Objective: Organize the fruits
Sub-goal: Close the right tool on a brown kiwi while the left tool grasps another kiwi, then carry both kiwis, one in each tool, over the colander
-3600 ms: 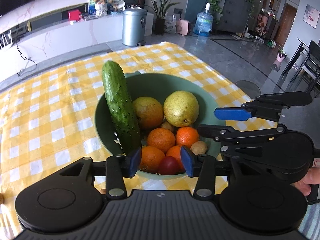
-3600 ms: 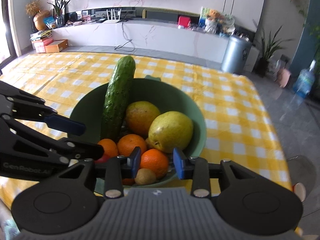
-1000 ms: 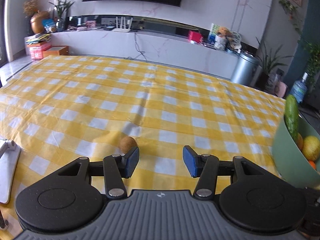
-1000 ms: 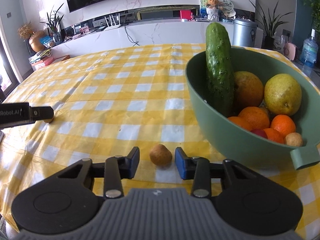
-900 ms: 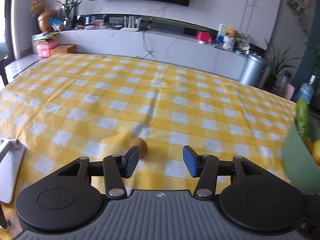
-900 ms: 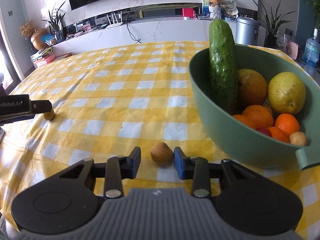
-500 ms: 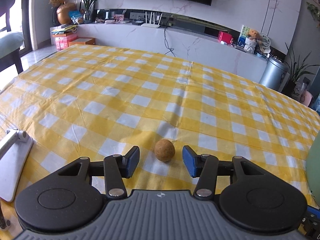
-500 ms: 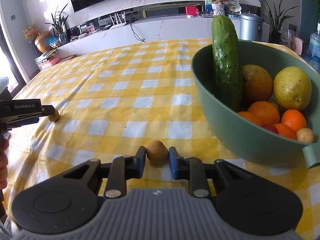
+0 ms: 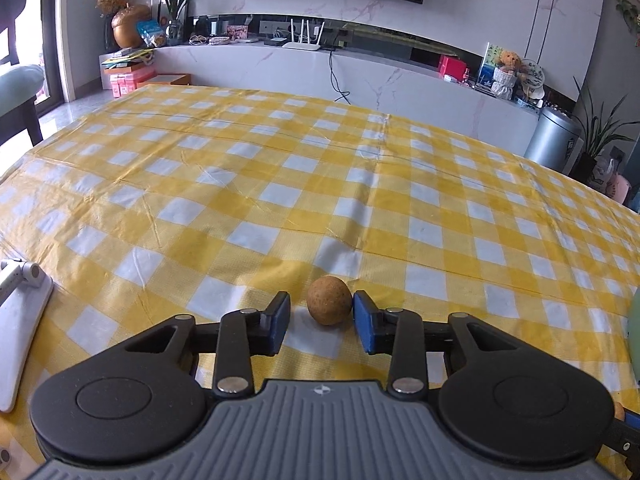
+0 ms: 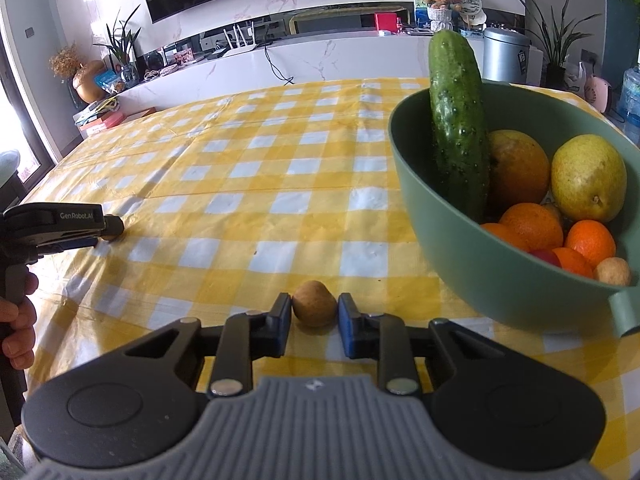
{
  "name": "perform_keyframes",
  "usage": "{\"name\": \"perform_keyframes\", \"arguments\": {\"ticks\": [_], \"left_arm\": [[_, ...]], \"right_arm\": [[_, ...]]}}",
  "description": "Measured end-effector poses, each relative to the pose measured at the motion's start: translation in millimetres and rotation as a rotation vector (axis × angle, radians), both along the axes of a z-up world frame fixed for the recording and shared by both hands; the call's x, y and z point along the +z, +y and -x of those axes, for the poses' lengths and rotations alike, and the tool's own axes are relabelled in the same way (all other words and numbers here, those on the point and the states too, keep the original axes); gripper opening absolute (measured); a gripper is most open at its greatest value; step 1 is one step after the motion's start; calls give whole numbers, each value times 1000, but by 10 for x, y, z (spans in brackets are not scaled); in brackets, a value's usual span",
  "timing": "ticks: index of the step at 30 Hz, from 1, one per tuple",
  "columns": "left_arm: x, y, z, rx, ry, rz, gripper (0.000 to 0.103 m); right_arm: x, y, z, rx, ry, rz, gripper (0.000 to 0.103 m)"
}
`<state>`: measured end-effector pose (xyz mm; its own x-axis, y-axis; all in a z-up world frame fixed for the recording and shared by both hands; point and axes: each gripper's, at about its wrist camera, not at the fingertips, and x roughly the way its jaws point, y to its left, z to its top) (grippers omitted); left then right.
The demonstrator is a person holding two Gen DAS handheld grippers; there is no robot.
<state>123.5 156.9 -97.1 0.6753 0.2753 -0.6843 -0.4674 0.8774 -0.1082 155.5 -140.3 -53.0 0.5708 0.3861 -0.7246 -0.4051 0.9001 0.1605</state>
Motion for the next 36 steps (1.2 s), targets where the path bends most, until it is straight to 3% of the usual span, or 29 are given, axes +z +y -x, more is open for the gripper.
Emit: {"name": "perform_keyframes", "arguments": {"ticks": [5,21,36], "left_arm": [[-3,-49,-15,-32,1,-10,28],[130,-192,58,-79,-44,-38,27],[448,-585,308,-234,-136,-5,27]], "right_arm": [[-5,-17,-5,0,3,-6,22],[47,-39,39,11,-13,-24,22],[391,-118,412,84,-164,-34,22]]}}
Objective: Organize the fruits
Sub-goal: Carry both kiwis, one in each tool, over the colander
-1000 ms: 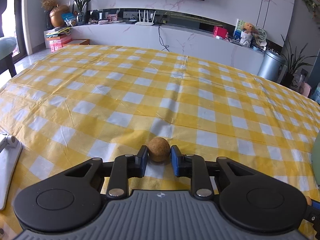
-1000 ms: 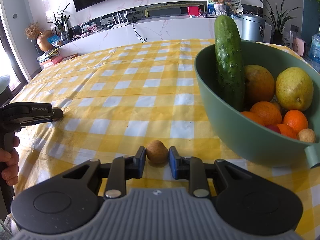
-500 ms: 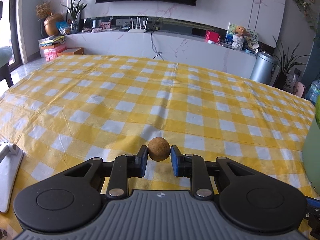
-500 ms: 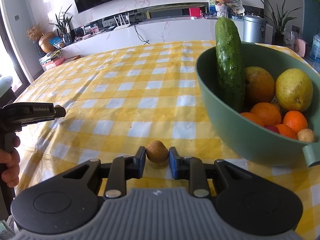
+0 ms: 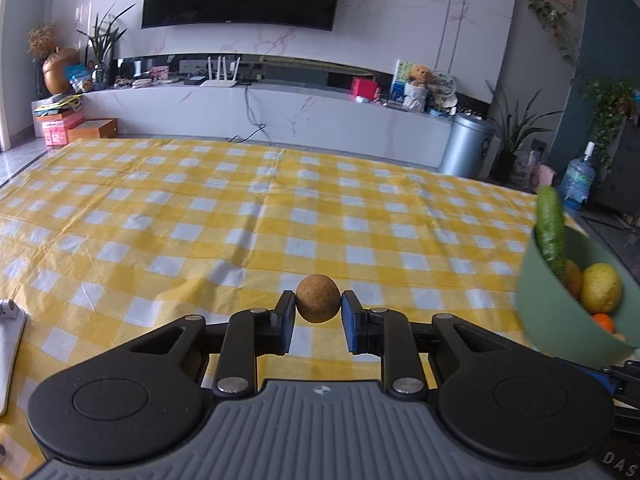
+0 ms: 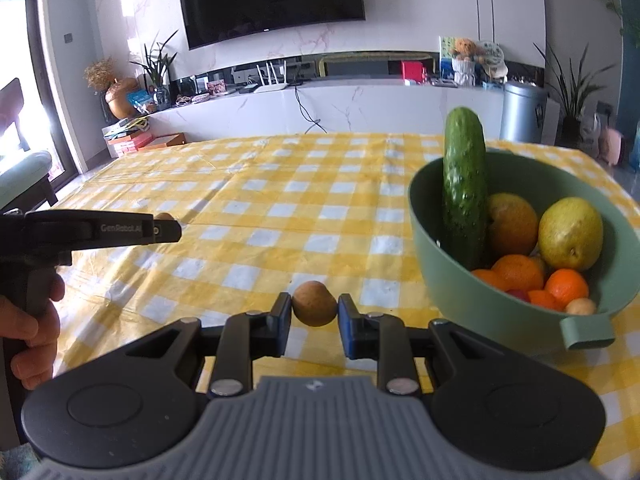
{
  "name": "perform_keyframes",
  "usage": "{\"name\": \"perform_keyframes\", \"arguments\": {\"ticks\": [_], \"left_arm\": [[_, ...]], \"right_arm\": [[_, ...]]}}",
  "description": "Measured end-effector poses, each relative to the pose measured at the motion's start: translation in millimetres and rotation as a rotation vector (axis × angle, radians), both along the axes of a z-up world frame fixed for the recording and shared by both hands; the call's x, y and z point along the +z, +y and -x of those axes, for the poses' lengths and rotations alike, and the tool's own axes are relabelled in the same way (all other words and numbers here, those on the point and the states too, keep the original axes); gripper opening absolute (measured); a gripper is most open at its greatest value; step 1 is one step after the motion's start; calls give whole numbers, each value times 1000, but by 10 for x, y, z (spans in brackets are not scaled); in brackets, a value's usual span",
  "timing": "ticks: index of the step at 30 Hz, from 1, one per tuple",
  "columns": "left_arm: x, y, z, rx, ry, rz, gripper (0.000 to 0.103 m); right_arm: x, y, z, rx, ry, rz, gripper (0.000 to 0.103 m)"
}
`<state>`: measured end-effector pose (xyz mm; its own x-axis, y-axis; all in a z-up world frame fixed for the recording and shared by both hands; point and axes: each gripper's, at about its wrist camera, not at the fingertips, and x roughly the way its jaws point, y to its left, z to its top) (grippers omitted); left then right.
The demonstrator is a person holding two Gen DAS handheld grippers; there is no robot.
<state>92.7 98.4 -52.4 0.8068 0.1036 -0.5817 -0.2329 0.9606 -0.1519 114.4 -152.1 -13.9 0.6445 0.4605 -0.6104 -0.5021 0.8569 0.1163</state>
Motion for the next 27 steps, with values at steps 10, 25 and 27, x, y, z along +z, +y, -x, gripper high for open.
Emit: {"name": "perform_keyframes", "arguments": {"ticks": [10,25,27], "left_arm": [[350,-392,204,-116,-60,33,27],[766,-1017,142,-313,-131,84,27],[761,-1109,90,-341,-123,83,27]], "right_arm": [[336,-292,256,-25,-79,-4,21],[880,-884,275,-83,-208,33,21],[915,-935,240,-89,-223,55,21]]}}
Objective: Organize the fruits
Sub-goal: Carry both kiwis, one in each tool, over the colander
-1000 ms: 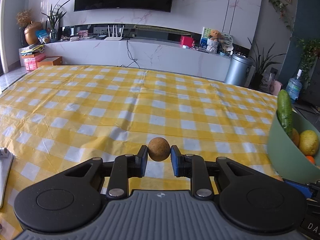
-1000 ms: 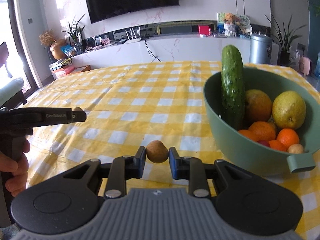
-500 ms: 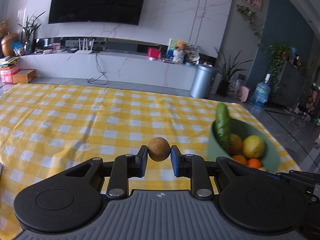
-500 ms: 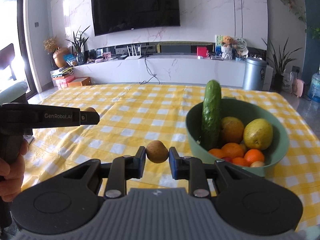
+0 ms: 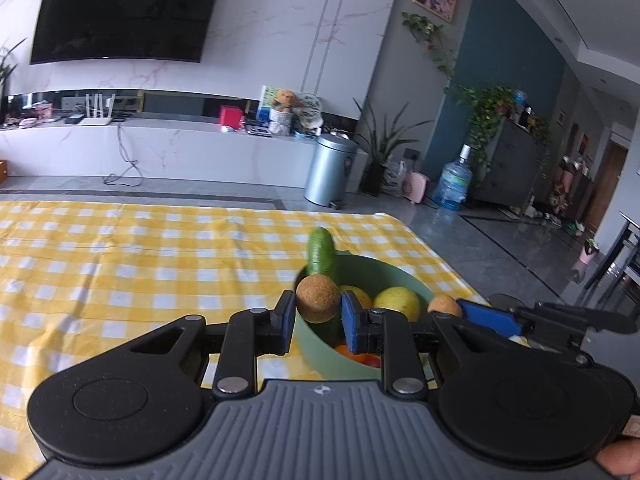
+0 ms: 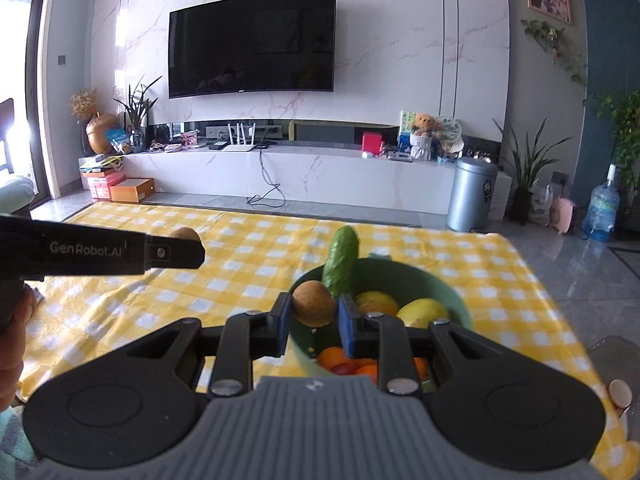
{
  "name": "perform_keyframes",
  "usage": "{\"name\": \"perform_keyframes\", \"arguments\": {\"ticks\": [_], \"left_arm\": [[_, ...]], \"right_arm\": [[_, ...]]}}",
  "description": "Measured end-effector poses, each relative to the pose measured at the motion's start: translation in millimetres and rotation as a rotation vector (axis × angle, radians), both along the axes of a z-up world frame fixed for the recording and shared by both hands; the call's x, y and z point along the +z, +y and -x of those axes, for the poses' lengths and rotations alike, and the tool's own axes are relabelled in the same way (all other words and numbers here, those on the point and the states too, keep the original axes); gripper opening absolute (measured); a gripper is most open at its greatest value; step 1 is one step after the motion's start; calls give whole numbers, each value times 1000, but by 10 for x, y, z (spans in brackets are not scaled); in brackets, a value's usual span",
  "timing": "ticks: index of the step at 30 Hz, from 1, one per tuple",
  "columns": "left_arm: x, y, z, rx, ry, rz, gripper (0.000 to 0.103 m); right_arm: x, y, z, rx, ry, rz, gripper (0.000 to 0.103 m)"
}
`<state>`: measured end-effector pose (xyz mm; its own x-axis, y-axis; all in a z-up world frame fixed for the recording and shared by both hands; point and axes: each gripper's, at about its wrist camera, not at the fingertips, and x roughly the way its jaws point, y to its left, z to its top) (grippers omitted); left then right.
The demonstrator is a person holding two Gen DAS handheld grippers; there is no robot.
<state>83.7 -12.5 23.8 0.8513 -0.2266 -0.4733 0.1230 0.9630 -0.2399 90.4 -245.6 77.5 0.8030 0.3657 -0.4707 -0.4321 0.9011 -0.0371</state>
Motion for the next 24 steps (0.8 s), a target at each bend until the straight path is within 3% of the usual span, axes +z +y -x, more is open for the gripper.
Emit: {"name": "perform_keyframes", "arguments": {"ticks": [13,24], "left_arm": [[-201,-426,-385,-118,89,-25,27],[-437,-604,-643,-164,179,-64,27]], "right_arm": [[-132,-242,-413,-41,38,127,21],[-384,-310,-785,-52,153,197,21]]}}
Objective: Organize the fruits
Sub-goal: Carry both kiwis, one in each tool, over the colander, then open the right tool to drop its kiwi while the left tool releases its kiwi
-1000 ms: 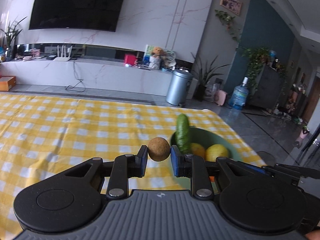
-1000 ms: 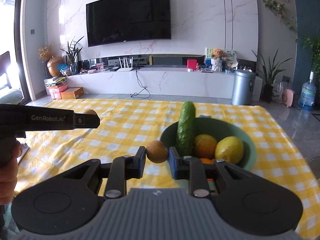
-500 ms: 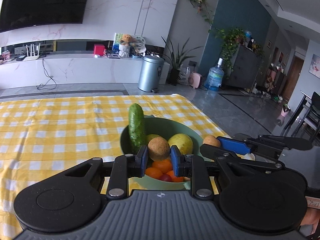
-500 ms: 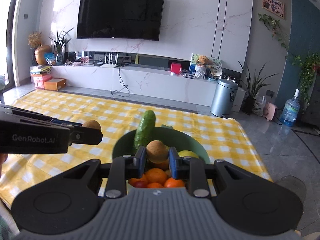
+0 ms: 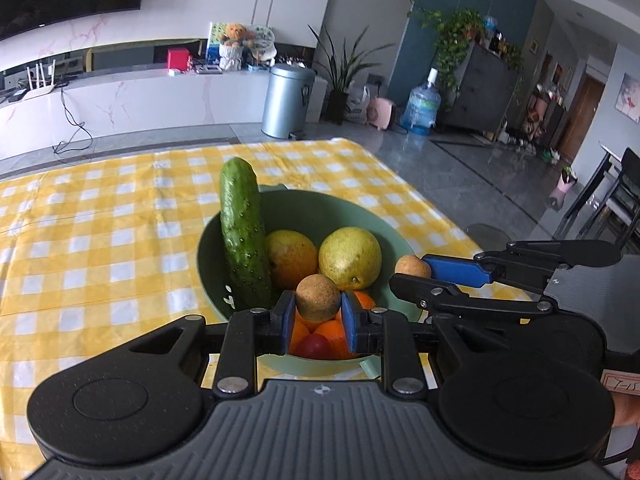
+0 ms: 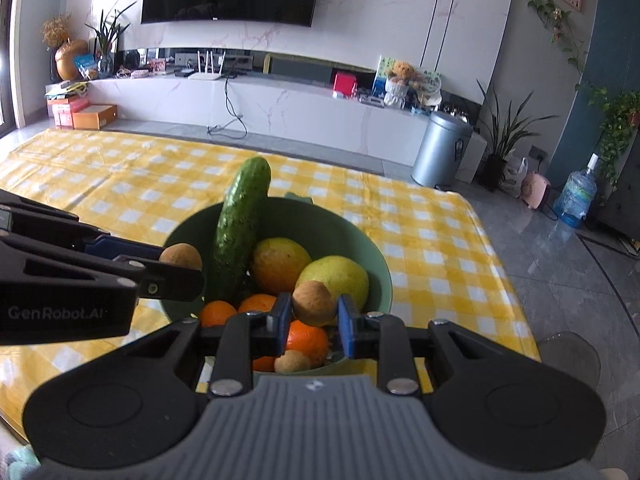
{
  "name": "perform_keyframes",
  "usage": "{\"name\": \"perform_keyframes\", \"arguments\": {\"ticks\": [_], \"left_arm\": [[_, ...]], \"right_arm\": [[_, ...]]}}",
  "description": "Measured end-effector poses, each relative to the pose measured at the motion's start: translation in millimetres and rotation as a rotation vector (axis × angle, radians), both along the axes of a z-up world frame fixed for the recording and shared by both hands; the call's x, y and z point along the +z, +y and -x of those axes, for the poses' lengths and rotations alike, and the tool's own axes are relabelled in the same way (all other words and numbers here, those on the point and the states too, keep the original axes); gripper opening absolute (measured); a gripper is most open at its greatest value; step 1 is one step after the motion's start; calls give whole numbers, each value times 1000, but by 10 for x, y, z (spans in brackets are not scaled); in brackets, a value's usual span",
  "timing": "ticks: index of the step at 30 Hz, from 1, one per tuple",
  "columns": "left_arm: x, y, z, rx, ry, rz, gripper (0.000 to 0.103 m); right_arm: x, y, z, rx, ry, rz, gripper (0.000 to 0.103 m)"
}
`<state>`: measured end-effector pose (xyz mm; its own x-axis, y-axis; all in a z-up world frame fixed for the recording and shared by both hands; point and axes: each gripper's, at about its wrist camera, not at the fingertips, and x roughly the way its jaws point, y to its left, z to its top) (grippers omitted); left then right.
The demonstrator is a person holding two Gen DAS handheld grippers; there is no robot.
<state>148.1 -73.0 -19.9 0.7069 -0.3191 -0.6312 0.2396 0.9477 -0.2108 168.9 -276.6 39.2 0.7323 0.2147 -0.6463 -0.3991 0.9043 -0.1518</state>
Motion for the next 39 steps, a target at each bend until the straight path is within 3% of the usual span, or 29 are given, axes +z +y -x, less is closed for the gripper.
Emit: {"name": "perform_keyframes", "arguments": {"ticks": [16,22,26,30,35,39], "left_arm": [[-198,-91,-164,-6,95,-37,27],[-204,-93,-164,-7,99,-36,27],[-186,-89,-147,-5,92,-43,33],[-102,-66,-79,9,54,-64,38],[114,-20,55,22,-8,-83,45],[314,10,215,44,-75,-110,51]], "right_arm": [[-185,-13,-172,-19,91,-4,22],[-211,2,-194,-13,116,8,22],[-195,3,-184,-16,110,15,22],[-145,-10,-159,-26,90,17,40],[-46,4,-90,-13,55,60,45],[134,-27,29,-15,-7,58,57]]}}
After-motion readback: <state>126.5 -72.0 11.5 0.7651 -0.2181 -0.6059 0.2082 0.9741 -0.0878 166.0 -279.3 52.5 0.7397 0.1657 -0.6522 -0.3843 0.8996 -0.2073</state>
